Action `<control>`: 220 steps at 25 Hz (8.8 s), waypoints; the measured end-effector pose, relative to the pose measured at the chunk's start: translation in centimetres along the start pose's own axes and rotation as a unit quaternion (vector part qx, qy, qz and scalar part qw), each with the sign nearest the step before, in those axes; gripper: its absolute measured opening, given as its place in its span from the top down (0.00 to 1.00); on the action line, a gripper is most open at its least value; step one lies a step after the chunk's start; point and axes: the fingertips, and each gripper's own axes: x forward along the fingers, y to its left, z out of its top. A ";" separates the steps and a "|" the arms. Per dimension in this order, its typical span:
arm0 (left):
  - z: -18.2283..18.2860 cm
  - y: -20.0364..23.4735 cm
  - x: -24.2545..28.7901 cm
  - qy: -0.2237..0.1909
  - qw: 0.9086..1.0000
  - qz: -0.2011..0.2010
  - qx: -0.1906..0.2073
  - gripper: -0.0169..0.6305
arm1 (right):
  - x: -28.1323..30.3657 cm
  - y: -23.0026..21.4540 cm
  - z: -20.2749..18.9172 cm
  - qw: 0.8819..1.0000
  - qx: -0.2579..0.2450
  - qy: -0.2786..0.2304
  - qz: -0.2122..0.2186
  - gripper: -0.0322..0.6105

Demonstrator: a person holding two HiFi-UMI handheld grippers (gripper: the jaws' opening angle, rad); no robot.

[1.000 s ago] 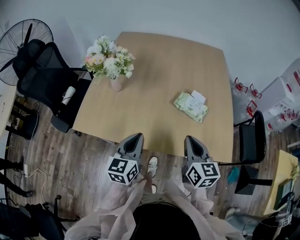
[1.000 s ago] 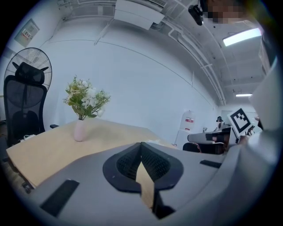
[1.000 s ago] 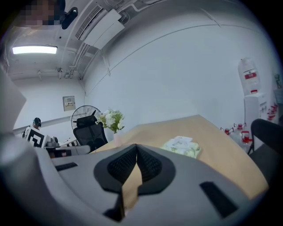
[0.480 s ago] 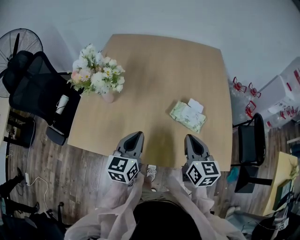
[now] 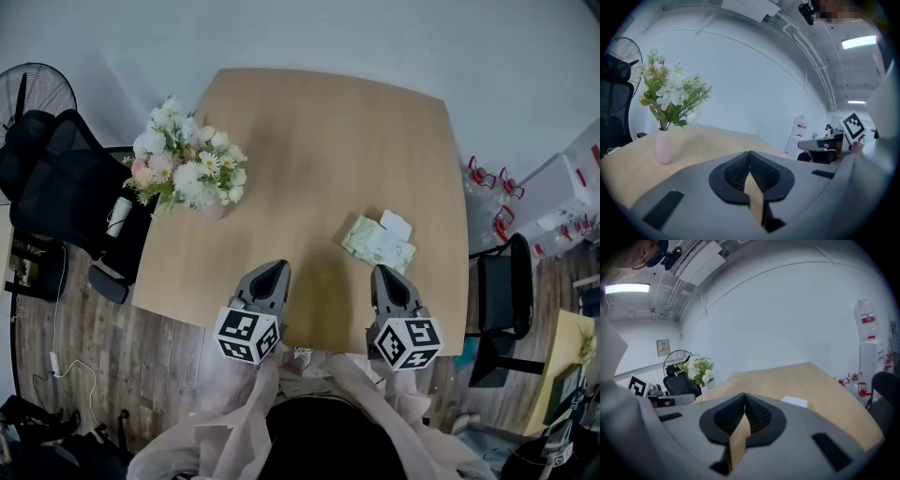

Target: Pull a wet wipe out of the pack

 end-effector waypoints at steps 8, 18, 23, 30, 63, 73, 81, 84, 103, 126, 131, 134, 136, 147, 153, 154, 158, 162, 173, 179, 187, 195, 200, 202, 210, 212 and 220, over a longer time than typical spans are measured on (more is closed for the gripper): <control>-0.2 1.2 1.8 0.004 1.000 -0.009 -0.007 0.96 | 1.7 -0.5 0.1 1.000 -0.004 0.003 -0.010 0.93; -1.2 0.1 2.8 0.022 1.000 -0.013 -0.014 0.96 | 2.0 -1.1 -0.8 1.000 0.002 0.021 -0.012 0.93; -1.4 -0.7 3.5 0.028 0.999 -0.010 -0.018 0.96 | 1.8 -2.5 -0.3 1.000 0.001 0.020 -0.018 0.93; -2.3 -2.2 4.9 0.041 0.999 -0.011 -0.022 0.96 | 1.0 -5.6 -0.7 0.999 0.000 0.032 -0.039 0.92; -7.1 -3.5 9.4 0.117 0.992 0.000 -0.041 0.96 | 4.8 -11.7 -8.0 0.983 -0.054 0.168 -0.051 0.72; -6.5 -3.8 9.6 0.109 0.993 -0.006 -0.041 0.96 | 5.0 -11.6 -8.7 0.982 -0.032 0.178 -0.050 0.82; -6.1 -3.1 9.1 0.104 0.994 -0.002 -0.036 0.96 | 5.2 -11.4 -8.5 0.982 -0.030 0.177 -0.054 0.91; -5.8 -2.9 8.9 0.101 0.994 0.001 -0.036 0.96 | 5.0 -11.4 -8.4 0.983 -0.030 0.174 -0.056 0.91; -5.3 -2.6 7.1 0.089 0.995 0.001 -0.032 0.96 | 4.0 -9.6 -8.1 0.984 -0.032 0.164 -0.054 0.92; -4.4 -2.8 5.2 0.073 0.997 -0.010 -0.021 0.96 | 2.0 -8.0 -7.3 0.986 -0.041 0.144 -0.067 0.92; -4.3 -2.9 4.9 0.071 0.997 -0.011 -0.019 0.96 | 1.8 -7.8 -7.1 0.987 -0.043 0.141 -0.069 0.92; -4.2 -3.1 4.8 0.070 0.997 -0.013 -0.018 0.96 | 1.5 -7.7 -6.9 0.987 -0.043 0.137 -0.069 0.92; -4.1 -3.2 4.6 0.069 0.997 -0.012 -0.018 0.96 | 1.4 -7.6 -6.7 0.988 -0.044 0.134 -0.068 0.92; -3.6 -3.9 4.2 0.060 0.998 -0.013 -0.015 0.96 | 0.7 -6.9 -5.5 0.990 -0.054 0.117 -0.063 0.92; -3.1 -4.1 4.1 0.053 0.998 -0.013 -0.011 0.96 | 0.2 -6.7 -4.9 0.991 -0.053 0.108 -0.062 0.92; -3.0 -4.2 4.1 0.052 0.999 -0.013 -0.010 0.96 | 0.1 -6.7 -4.8 0.991 -0.053 0.107 -0.062 0.92; -2.6 -4.2 4.1 0.048 0.999 -0.015 -0.007 0.96 | 0.0 -6.5 -4.4 0.991 -0.054 0.101 -0.062 0.92; -2.1 -4.4 4.3 0.044 0.999 -0.018 -0.003 0.96 | -0.4 -6.4 -3.8 0.992 -0.052 0.095 -0.061 0.92; -1.0 -5.4 4.6 0.036 0.999 -0.026 0.009 0.96 | -1.4 -6.4 -1.4 0.994 -0.050 0.072 -0.058 0.92; -0.4 -5.6 4.5 0.029 0.999 -0.027 0.013 0.96 | -2.0 -6.2 0.3 0.996 -0.051 0.050 -0.056 0.92; 0.5 -5.5 4.0 0.019 0.999 -0.023 0.019 0.96 | -2.8 -6.1 2.6 0.997 -0.045 0.019 -0.052 0.92; 2.4 -5.6 3.3 -0.005 1.000 -0.025 0.001 0.96 | -3.7 -5.4 6.0 0.998 -0.049 -0.020 -0.044 0.92; 3.8 -5.2 2.9 -0.019 1.000 -0.022 0.008 0.96 | -4.0 -4.6 7.7 0.997 -0.056 -0.045 -0.034 0.92; 4.4 -5.0 2.7 -0.025 0.999 -0.020 0.008 0.96 | -4.1 -4.5 8.0 0.997 -0.057 -0.051 -0.030 0.92; 6.1 -3.3 1.9 -0.042 0.999 0.001 0.024 0.96 | -4.1 -5.4 8.1 0.996 -0.054 -0.060 -0.041 0.92; 6.1 -3.0 1.8 -0.042 0.999 0.006 0.025 0.96 | -4.0 -5.5 7.9 0.996 -0.054 -0.058 -0.042 0.92; 5.9 -2.7 2.0 -0.042 0.999 0.012 0.018 0.96 | -3.9 -6.6 7.3 0.996 -0.052 -0.050 -0.050 0.93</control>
